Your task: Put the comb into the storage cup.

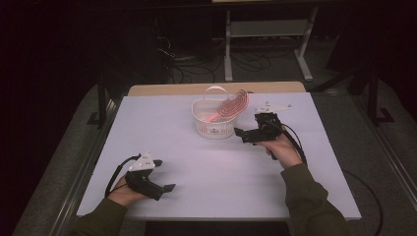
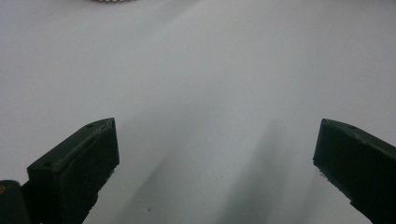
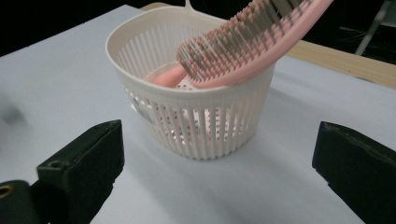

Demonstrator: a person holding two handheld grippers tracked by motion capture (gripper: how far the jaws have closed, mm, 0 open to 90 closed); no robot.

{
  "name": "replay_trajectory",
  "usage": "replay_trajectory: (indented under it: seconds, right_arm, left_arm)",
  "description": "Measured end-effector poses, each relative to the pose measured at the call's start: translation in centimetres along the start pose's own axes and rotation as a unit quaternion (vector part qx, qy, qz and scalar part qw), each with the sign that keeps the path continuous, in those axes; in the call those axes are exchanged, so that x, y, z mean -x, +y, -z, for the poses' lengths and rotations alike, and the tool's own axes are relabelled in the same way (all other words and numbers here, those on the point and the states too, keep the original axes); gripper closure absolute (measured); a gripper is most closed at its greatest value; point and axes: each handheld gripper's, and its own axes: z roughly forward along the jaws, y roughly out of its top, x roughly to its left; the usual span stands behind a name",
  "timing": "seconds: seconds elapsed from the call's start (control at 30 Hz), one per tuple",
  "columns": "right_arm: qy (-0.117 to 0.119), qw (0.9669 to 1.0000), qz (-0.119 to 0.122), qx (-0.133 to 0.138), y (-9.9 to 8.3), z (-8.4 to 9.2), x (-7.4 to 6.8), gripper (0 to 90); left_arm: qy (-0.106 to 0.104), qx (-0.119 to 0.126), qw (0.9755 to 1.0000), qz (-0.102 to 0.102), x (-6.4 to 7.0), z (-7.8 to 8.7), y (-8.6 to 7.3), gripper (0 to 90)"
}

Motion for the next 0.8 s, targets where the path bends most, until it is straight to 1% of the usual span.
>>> replay_trajectory:
  seconds: [0.1, 0.2, 0.23, 0.4, 0.57, 0.8]
  right_arm:
    - [-0.001, 0.9999, 0.009, -0.012, -0.6, 0.1, -0.2, 0.8]
    - [-0.002, 0.9998, 0.011, -0.016, -0.9, 0.3, -0.4, 0.8]
    - [-0.001, 0.9997, 0.013, -0.019, -1.3, 0.4, -0.5, 0.8]
    - [-0.001, 0.9996, 0.014, -0.024, -2.1, 0.8, -0.6, 0.8]
    - [0.004, 0.9996, 0.012, -0.026, -2.7, 1.4, -0.7, 0.7]
    - [0.009, 0.9992, 0.019, -0.034, -3.8, 2.2, -1.1, 0.1]
  left_arm:
    - [0.001, 0.000, 1.0000, 0.000, 0.0, 0.1, 0.0, 0.1]
    - [0.002, 0.001, 1.0000, 0.000, 0.0, 0.1, 0.0, 0.1]
    - [0.002, 0.002, 1.0000, 0.000, 0.0, 0.1, 0.0, 0.1]
    - [0.002, 0.002, 1.0000, 0.000, 0.0, 0.1, 0.0, 0.1]
    - [0.002, 0.002, 1.0000, 0.000, 0.0, 0.1, 0.0, 0.1]
    - [0.002, 0.001, 1.0000, -0.001, 0.1, 0.1, 0.0, 0.1]
